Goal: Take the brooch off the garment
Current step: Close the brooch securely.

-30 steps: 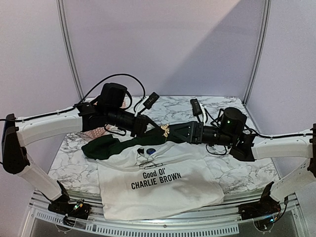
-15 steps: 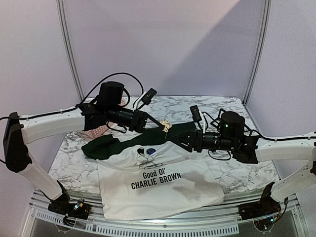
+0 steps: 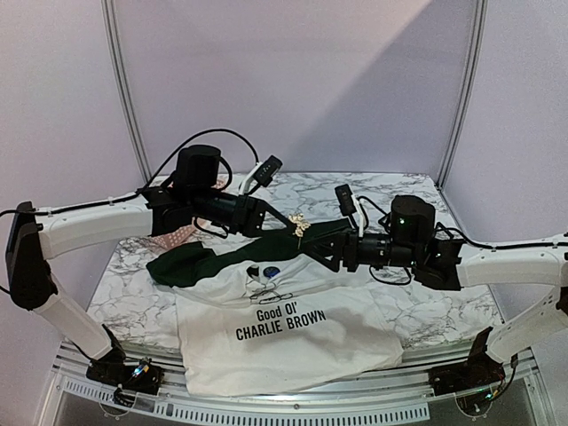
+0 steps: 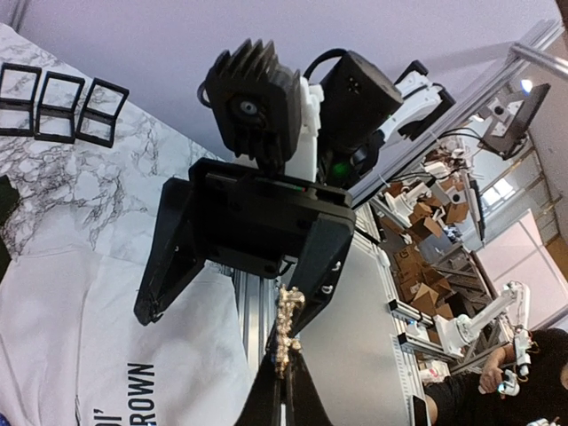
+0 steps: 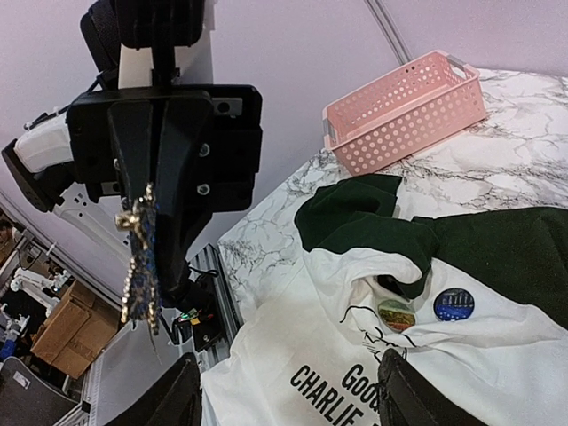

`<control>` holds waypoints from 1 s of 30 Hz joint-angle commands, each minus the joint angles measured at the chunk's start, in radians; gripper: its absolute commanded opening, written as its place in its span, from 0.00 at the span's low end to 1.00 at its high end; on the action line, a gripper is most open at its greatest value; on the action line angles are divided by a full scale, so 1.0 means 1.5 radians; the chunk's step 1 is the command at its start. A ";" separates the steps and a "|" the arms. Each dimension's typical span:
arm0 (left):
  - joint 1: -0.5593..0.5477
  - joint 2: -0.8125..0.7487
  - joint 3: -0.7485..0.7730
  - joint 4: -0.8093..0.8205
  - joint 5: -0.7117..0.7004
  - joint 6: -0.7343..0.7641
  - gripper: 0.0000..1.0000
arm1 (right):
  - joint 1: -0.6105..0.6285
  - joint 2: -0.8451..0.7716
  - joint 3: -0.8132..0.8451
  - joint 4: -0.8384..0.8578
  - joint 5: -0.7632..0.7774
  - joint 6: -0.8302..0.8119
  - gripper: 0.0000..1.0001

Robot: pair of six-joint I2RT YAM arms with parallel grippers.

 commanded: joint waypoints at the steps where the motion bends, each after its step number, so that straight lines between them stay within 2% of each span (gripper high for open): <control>1: 0.007 0.014 -0.006 0.011 0.010 -0.007 0.00 | 0.009 0.015 0.034 0.004 -0.006 -0.022 0.67; 6: 0.007 0.019 -0.006 0.009 0.009 -0.009 0.00 | 0.011 0.005 0.037 0.009 -0.019 -0.019 0.66; 11: 0.007 0.020 -0.005 0.008 0.010 -0.007 0.00 | 0.011 -0.013 0.038 0.011 -0.030 -0.014 0.58; 30: -0.002 0.022 0.005 -0.034 0.016 0.036 0.00 | 0.011 -0.011 0.040 0.039 -0.026 0.028 0.49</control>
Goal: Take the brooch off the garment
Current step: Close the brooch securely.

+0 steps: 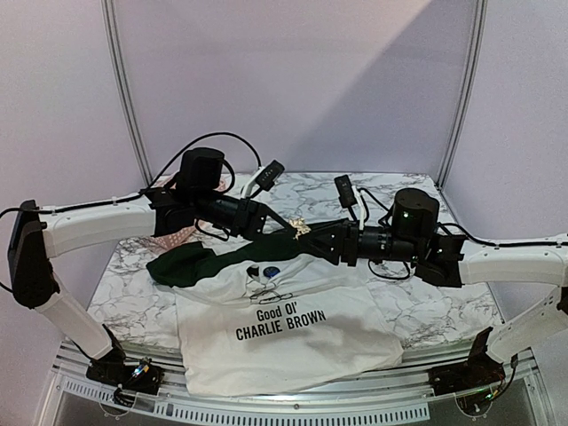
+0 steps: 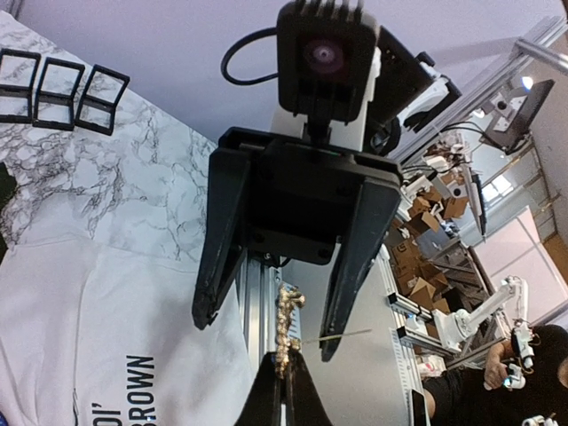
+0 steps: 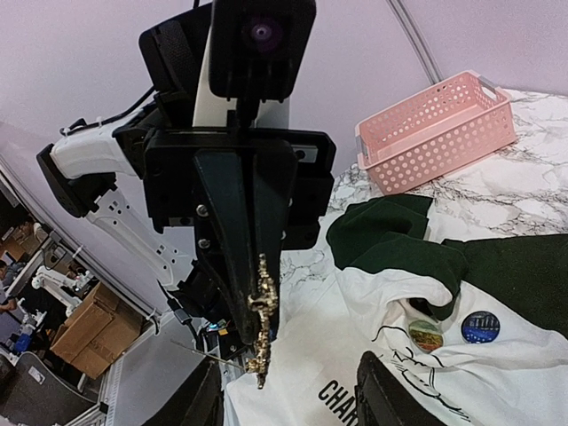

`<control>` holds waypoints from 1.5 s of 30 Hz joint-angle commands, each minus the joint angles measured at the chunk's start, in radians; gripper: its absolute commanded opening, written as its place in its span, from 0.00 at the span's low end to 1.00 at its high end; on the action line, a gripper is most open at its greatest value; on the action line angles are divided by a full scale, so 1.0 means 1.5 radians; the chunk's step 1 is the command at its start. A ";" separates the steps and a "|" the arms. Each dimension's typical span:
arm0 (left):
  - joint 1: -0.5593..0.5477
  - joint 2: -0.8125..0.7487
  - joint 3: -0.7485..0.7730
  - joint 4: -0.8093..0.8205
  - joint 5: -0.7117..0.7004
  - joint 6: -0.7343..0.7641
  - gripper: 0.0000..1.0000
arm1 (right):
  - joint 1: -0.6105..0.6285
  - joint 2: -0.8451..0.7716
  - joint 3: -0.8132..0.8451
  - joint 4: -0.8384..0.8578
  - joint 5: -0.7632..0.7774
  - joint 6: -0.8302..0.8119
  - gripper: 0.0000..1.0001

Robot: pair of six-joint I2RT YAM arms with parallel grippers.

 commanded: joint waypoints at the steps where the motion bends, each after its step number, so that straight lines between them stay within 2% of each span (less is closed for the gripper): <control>1: -0.002 0.010 0.006 -0.022 0.007 0.027 0.00 | 0.003 -0.006 0.011 0.028 0.000 0.019 0.48; 18: -0.004 0.003 0.008 -0.023 0.002 0.038 0.00 | 0.003 0.018 0.022 0.019 0.013 0.031 0.36; 35: -0.009 0.003 0.015 -0.071 -0.009 0.060 0.00 | 0.003 0.028 0.031 -0.006 0.027 0.037 0.26; 45: -0.009 0.000 0.016 -0.078 -0.014 0.065 0.00 | 0.003 0.021 0.028 -0.028 0.078 0.031 0.21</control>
